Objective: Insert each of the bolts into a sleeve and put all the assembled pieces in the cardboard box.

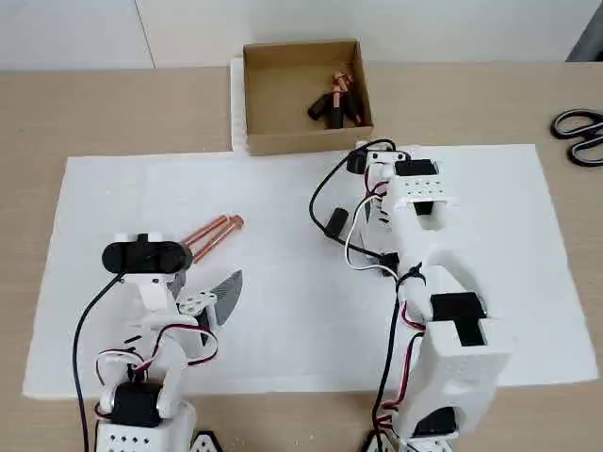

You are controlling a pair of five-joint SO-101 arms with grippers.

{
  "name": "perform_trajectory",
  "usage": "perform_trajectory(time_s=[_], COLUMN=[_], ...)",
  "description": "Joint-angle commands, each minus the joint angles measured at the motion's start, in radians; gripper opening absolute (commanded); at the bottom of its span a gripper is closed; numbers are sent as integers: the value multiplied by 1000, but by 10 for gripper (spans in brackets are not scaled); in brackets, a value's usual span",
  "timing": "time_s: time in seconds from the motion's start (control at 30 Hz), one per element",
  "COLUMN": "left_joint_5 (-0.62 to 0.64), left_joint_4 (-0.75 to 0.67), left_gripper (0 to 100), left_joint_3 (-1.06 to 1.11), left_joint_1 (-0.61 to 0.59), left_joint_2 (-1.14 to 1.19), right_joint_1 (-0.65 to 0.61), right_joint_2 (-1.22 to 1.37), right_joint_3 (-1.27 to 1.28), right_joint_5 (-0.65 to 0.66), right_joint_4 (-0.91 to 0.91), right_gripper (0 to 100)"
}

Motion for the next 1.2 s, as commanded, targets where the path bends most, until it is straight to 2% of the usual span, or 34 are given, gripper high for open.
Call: perform_trajectory(time_s=[0.0, 0.2, 0.47, 0.83, 0.97, 1.07, 1.17], left_joint_5=[0, 0, 0, -9, -149, -161, -166], left_joint_4=[-23, -23, -23, -97, -71, -20, 0], left_gripper=[303, 303, 303, 303, 303, 303, 303], left_joint_3=[-4, -4, -4, 16, -116, -239, -328], left_joint_1=[5, 5, 5, 41, 40, 34, -23], left_joint_2=[-8, -8, -8, -8, -2, 2, 43], right_joint_1=[-12, -5, 4, 87, 90, 88, 87], right_joint_2=[-117, -326, -524, -565, -565, -565, -565], right_joint_3=[-8, -8, -8, -3, -3, -3, -3], right_joint_5=[23, 86, 92, 92, 92, 92, 92], right_joint_4=[28, 119, 214, 222, 219, 219, 219], right_gripper=[5, 4, 4, 4, 4, 4, 4])
